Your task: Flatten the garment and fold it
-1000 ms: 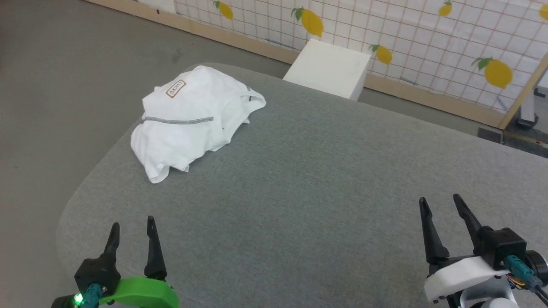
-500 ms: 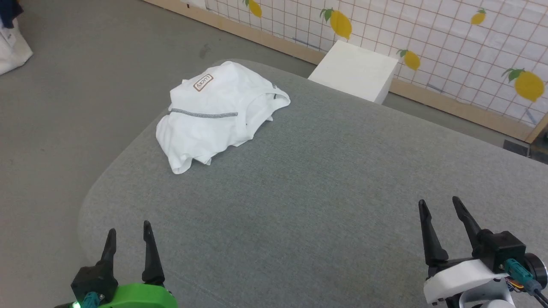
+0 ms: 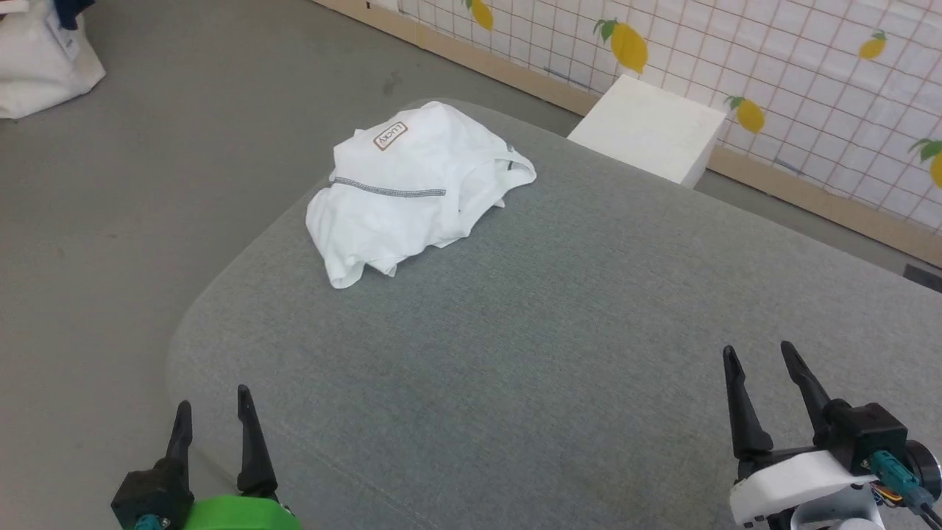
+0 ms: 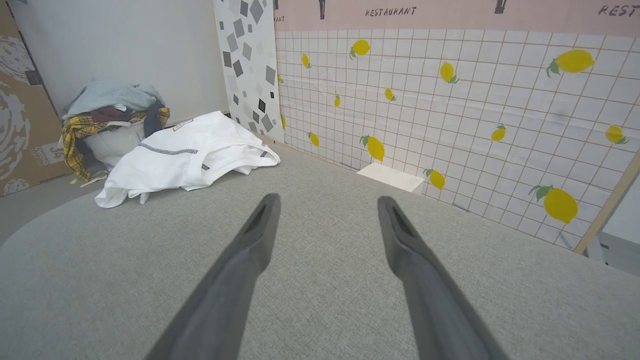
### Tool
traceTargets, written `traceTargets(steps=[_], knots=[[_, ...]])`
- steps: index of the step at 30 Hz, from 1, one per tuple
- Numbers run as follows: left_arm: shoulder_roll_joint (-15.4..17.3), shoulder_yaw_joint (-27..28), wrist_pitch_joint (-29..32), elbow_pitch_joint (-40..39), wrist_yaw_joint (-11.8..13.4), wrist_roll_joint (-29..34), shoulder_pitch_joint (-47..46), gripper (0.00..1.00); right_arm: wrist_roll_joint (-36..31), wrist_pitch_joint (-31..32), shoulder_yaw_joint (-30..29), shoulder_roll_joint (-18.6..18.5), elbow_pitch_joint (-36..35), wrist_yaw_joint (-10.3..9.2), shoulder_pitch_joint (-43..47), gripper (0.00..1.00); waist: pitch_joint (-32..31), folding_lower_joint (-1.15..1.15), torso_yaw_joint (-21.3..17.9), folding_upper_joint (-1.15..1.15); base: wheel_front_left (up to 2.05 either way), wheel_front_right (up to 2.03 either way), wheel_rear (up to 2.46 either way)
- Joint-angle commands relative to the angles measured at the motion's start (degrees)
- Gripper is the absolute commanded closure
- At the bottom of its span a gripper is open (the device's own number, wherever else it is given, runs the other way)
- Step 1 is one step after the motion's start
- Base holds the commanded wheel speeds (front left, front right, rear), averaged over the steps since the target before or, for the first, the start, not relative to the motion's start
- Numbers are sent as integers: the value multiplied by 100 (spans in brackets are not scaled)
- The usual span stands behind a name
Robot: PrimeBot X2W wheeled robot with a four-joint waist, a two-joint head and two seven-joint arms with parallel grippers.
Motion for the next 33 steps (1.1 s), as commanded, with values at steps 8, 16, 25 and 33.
traceTargets(steps=[8, 16, 25, 33], knots=[[-30, 56, -141, -6, 41, -80, 115, 0, 89, -153, -32, -1, 106, -7, 75, 0, -83, 0, 282, 0, 0, 0, 0], [-30, 98, -172, 30, -12, -50, 153, 0, 139, -184, -20, -1, 135, -8, 100, 0, -146, 0, 354, 0, 0, 0, 0], [-30, 88, -172, -90, -57, -215, 65, 0, 124, -184, -28, -1, 118, -8, 92, 0, -83, 0, 307, 0, 0, 0, 0], [23, 30, -172, -477, -471, -225, -700, 0, -104, -184, -80, -1, -43, -8, -22, 0, 230, 0, 203, 0, 0, 0, 0]])
